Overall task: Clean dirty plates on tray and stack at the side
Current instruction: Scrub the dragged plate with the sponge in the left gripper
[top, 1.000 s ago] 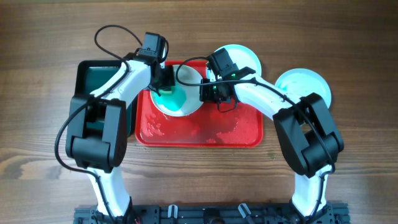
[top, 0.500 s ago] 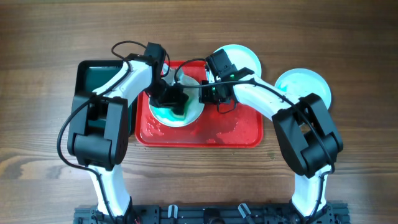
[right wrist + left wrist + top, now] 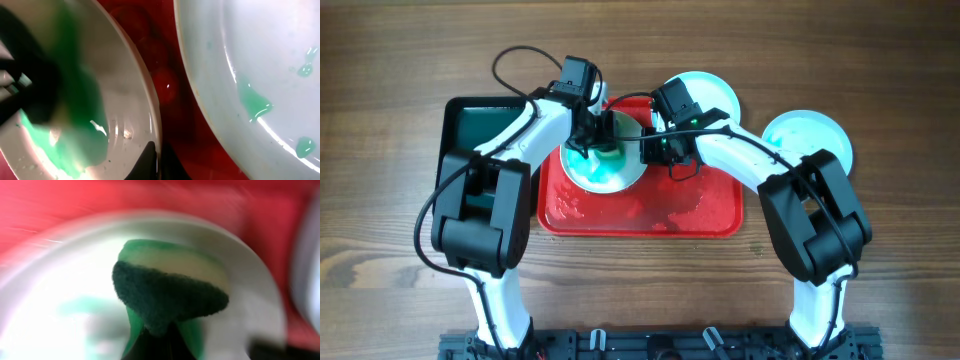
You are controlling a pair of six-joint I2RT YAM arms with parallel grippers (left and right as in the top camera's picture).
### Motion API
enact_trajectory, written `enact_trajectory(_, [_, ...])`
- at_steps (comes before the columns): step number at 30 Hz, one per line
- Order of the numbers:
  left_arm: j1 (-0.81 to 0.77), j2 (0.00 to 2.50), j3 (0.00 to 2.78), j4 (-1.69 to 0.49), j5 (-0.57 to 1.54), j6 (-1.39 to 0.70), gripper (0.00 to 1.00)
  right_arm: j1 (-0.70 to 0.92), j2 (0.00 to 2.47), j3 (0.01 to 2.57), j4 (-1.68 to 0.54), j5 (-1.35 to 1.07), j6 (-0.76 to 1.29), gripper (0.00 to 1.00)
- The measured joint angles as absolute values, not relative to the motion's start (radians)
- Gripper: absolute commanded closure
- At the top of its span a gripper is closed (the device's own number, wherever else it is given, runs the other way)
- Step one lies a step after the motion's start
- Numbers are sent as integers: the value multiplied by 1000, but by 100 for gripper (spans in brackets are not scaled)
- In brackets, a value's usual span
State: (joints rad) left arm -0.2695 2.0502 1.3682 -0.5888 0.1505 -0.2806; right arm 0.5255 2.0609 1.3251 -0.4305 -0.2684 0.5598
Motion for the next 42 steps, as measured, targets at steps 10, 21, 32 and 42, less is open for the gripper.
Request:
enact_trajectory(10, [-273, 2043, 1390, -791, -193, -467, 96, 548, 2061, 1325, -425, -295, 559, 96])
enact_trajectory(21, [-229, 2046, 1381, -974, 319, 35, 96, 536, 2061, 1325, -440, -295, 551, 96])
enact_trajectory(32, [-243, 2055, 1361, -737, 379, -58, 96, 520, 2061, 1325, -429, -271, 556, 96])
enact_trajectory(42, [-267, 2051, 1391, -641, -107, -405, 96, 522, 2061, 1325, -423, -273, 563, 95])
